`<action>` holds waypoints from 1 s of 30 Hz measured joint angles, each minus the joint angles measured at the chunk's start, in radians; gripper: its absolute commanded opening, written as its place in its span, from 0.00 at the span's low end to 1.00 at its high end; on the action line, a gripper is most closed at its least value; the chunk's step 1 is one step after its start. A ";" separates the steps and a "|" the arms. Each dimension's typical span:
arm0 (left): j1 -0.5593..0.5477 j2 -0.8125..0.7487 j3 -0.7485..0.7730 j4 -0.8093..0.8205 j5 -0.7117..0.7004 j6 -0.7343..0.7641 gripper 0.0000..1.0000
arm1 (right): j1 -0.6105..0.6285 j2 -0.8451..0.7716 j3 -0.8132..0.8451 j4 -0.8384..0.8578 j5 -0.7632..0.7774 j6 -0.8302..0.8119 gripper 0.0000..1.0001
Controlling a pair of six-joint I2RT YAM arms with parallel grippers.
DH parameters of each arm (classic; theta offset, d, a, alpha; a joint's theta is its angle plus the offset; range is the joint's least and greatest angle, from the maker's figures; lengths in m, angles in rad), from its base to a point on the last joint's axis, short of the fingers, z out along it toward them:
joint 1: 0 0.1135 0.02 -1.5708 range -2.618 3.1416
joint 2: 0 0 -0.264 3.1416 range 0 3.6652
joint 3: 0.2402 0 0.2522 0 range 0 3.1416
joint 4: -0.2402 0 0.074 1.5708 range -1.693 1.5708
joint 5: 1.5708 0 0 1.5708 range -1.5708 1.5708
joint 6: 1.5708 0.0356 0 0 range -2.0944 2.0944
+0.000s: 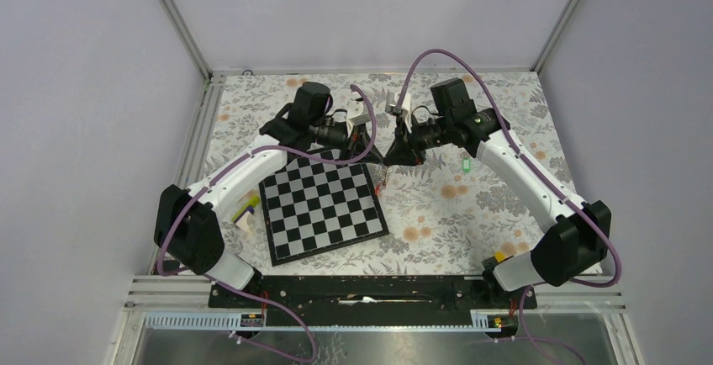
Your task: Put the keys on the keyring
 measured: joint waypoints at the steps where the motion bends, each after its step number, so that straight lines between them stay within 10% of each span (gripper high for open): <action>1: 0.000 0.000 0.000 -0.001 -0.002 0.002 0.00 | 0.000 0.000 0.000 0.002 0.000 0.002 0.26; 30: 0.024 -0.001 -0.140 0.326 0.031 -0.378 0.00 | -0.098 -0.080 -0.035 0.080 -0.088 0.106 0.49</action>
